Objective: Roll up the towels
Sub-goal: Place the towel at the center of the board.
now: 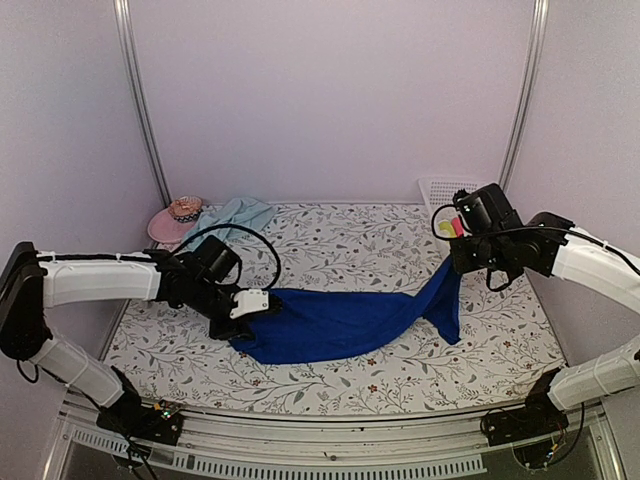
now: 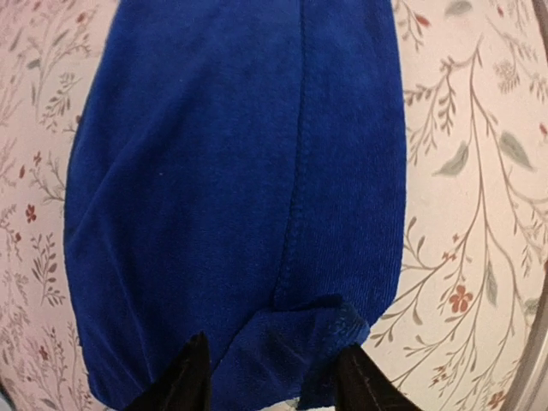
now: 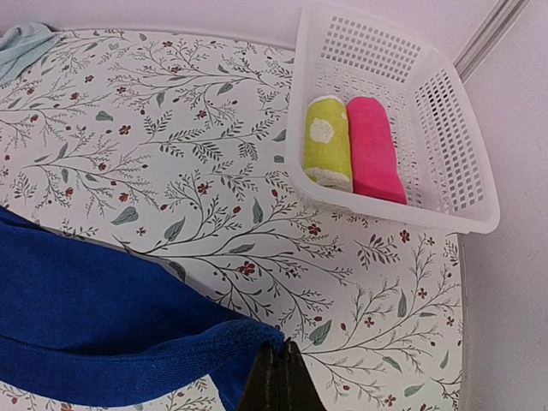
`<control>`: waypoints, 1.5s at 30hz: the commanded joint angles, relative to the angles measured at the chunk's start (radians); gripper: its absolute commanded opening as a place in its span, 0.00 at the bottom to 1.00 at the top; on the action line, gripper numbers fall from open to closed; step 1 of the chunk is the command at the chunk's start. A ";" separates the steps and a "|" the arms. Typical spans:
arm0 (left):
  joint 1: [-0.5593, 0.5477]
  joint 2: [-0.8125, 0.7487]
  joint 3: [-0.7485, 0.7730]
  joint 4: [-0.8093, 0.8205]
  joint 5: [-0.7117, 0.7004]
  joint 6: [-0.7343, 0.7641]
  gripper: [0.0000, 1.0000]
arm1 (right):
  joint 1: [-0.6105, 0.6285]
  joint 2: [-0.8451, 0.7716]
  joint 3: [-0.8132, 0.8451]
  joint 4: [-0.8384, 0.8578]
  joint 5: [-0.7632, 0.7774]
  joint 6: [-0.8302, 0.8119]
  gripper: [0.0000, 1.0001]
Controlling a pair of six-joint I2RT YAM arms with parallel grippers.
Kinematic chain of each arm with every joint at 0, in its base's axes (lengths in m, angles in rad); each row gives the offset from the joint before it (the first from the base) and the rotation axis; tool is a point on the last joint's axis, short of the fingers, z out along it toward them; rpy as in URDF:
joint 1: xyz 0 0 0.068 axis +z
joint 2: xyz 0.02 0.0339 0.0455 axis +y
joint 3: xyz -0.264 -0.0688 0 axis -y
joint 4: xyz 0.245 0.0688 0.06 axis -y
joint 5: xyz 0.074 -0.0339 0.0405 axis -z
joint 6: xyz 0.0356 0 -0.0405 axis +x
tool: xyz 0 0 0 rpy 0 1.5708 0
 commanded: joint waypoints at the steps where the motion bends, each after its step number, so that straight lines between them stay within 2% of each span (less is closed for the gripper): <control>1: 0.038 -0.096 0.016 -0.004 0.082 -0.029 0.59 | 0.003 0.003 -0.019 0.038 0.017 0.010 0.01; 2: 0.064 -0.115 0.017 -0.007 0.113 -0.041 0.67 | 0.004 0.002 -0.020 0.040 0.015 0.010 0.01; 4: 0.117 -0.135 0.022 -0.014 0.159 -0.062 0.74 | 0.004 0.000 -0.022 0.043 0.011 0.012 0.01; 9: 0.247 -0.091 0.048 -0.087 0.306 -0.066 0.79 | 0.003 -0.010 -0.032 0.052 0.000 0.013 0.01; 13: 0.267 -0.024 0.041 -0.134 0.380 -0.048 0.84 | 0.003 -0.019 -0.045 0.058 -0.005 0.016 0.02; 17: 0.263 0.040 0.033 -0.176 0.472 0.025 0.83 | 0.003 -0.023 -0.046 0.063 -0.009 0.018 0.02; 19: 0.261 0.076 0.049 -0.200 0.505 0.050 0.71 | 0.003 -0.019 -0.045 0.065 -0.011 0.017 0.01; 20: 0.260 0.096 0.060 -0.213 0.516 0.061 0.68 | 0.003 -0.016 -0.044 0.066 -0.012 0.017 0.02; 25: 0.250 0.202 0.115 -0.297 0.561 0.123 0.68 | 0.003 0.003 -0.040 0.069 -0.020 0.020 0.02; 28: 0.252 0.204 0.121 -0.297 0.555 0.121 0.69 | 0.004 0.009 -0.040 0.071 -0.019 0.020 0.02; 32: 0.279 0.077 0.076 -0.170 0.471 0.041 0.83 | 0.004 0.010 -0.043 0.072 -0.016 0.019 0.01; 36: 0.284 -0.066 0.016 -0.105 0.375 0.003 0.90 | 0.005 0.013 -0.043 0.074 -0.016 0.019 0.02; 40: 0.277 -0.185 -0.090 -0.069 0.292 -0.014 0.92 | 0.003 0.016 -0.039 0.077 -0.018 0.020 0.02; 45: 0.262 -0.215 -0.193 -0.060 0.226 0.003 0.92 | 0.003 0.017 -0.036 0.085 -0.026 0.027 0.02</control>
